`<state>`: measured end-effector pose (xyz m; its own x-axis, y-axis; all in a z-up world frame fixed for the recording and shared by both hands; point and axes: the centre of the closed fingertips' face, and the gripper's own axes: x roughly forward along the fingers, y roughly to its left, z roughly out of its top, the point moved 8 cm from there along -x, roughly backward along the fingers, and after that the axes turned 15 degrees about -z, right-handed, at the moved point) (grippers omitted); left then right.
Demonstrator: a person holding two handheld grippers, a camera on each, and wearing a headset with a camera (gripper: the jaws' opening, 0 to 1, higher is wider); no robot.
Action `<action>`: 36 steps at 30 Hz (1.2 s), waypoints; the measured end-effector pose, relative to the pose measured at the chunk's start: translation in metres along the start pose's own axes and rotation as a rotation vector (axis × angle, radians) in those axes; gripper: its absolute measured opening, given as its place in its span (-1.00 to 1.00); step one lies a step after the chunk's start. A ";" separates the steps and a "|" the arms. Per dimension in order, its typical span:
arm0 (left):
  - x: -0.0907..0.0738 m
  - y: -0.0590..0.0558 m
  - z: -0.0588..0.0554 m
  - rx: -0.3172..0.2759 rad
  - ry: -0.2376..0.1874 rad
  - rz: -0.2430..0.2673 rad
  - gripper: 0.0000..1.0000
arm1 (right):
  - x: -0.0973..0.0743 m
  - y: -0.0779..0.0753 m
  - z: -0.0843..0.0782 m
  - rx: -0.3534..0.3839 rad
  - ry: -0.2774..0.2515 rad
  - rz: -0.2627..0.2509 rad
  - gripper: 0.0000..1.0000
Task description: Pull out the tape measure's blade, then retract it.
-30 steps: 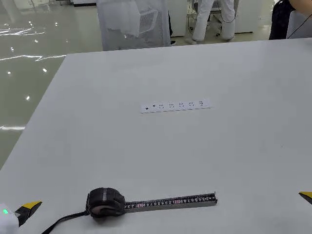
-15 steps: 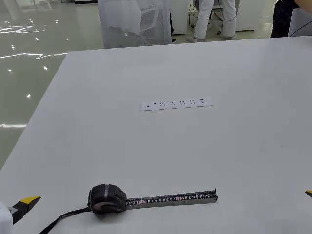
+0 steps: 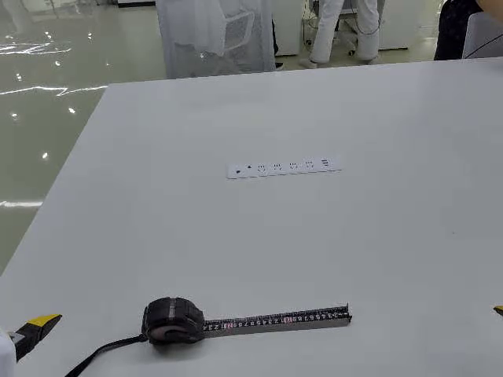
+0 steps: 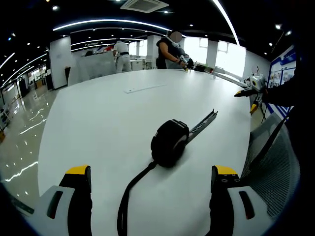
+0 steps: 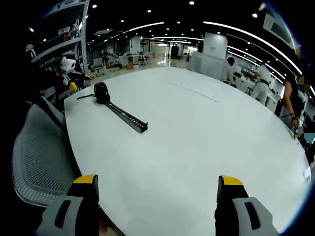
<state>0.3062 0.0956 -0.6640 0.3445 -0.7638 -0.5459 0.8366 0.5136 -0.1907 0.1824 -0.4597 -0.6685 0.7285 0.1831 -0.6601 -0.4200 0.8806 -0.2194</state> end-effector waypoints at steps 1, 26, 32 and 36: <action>0.000 0.001 0.000 0.003 0.001 0.005 0.98 | 0.000 0.000 0.000 -0.001 0.002 0.000 0.98; 0.013 0.000 0.008 0.002 -0.003 -0.021 0.98 | 0.005 -0.002 0.007 -0.063 0.028 0.012 0.98; 0.017 0.002 0.012 -0.012 -0.017 -0.009 0.98 | 0.006 -0.007 0.015 -0.076 0.018 0.011 0.98; 0.020 0.001 0.019 -0.018 -0.025 -0.002 0.98 | 0.007 -0.010 0.027 -0.087 0.003 0.014 0.98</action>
<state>0.3218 0.0734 -0.6594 0.3540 -0.7740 -0.5249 0.8295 0.5191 -0.2061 0.2059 -0.4554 -0.6514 0.7207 0.1939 -0.6656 -0.4756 0.8368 -0.2713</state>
